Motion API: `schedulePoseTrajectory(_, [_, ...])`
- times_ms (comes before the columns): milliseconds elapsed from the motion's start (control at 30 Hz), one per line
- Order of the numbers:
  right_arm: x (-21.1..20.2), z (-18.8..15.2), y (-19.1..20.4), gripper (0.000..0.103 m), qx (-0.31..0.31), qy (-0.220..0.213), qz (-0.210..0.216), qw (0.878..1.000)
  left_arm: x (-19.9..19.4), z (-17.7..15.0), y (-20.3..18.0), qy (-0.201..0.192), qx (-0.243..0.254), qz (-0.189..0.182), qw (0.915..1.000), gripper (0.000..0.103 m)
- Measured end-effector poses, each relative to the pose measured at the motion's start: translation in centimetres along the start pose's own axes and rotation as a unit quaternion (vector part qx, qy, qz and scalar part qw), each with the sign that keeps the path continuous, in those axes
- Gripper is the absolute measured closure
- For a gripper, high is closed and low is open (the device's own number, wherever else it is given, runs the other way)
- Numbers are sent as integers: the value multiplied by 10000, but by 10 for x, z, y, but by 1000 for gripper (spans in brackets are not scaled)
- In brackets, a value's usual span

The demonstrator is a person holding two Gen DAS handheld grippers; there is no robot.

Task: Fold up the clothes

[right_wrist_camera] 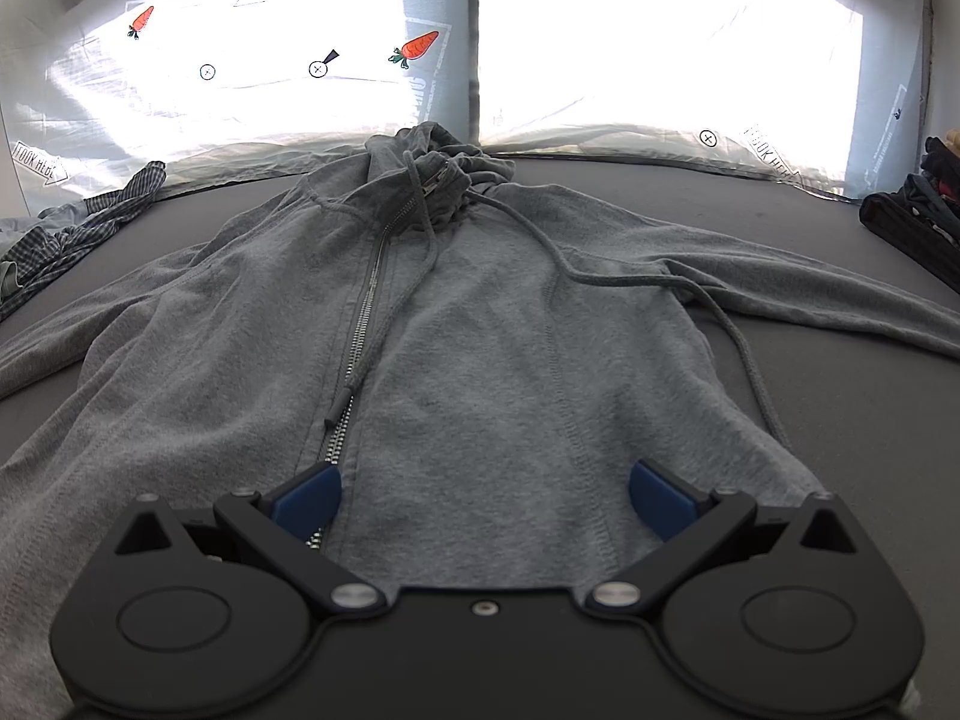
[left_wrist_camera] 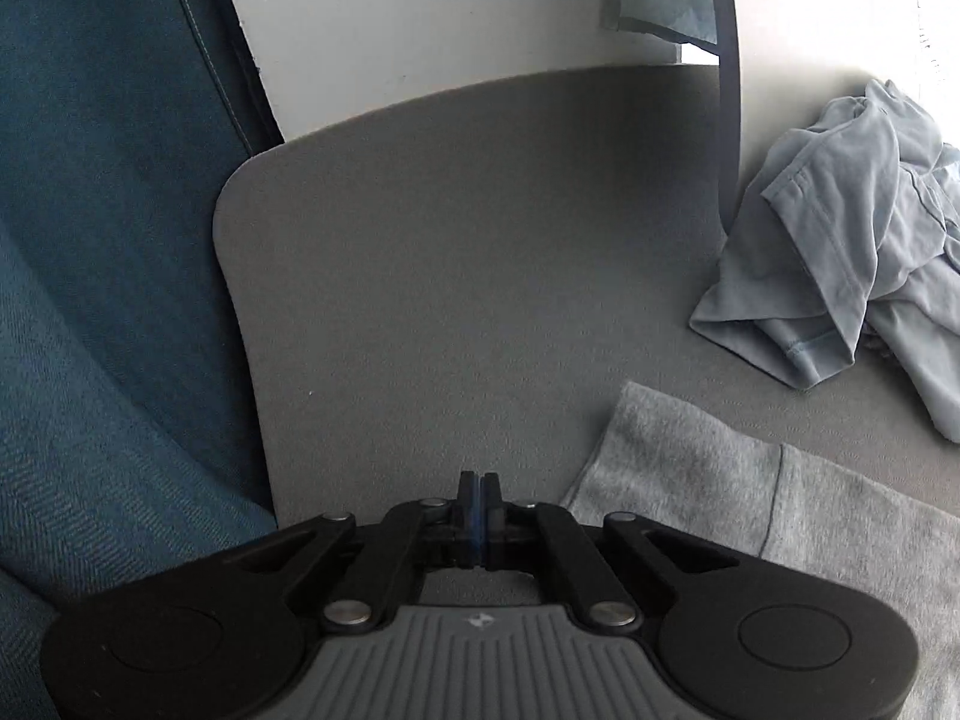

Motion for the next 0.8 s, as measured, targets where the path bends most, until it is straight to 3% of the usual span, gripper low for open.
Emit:
schedulePoseTrajectory(200, [0, 0, 0, 0, -5, 2, 1, 10000, -27, -17, -12, -76, 360, -510, 9980, 98])
schedulePoseTrajectory(233, [0, 0, 1, 0, -22, 10, -5, 10000, -34, -21, -17, -82, 454, -629, 9970, 96])
schedulePoseTrajectory(333, [1, 3, 0, 0, -91, 130, 50, 9999, -55, -37, -32, 0, 642, -1078, 9921, 76])
schedulePoseTrajectory(467, [1, 7, -2, 0, -168, 436, 242, 9986, -86, -64, -52, 2, 1176, -1489, 9818, 72])
schedulePoseTrajectory(633, [-16, 3, -1, 0, -300, 627, 475, 9964, -127, -116, -74, 244, 1946, -2167, 9563, 66])
schedulePoseTrajectory(800, [-46, -26, -5, 0, -387, 692, 578, 9952, -159, -173, -102, 408, 3007, -2650, 9152, 54])
Point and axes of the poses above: each gripper's, at about its wrist camera, not at the fingertips, and x roughly the way its jaws point, y to its left, z to its top, the point moved 6 cm from there along x, roughly the way its jaws point, and after that the axes turned 9 degrees about -x, right-handed, at the moved point
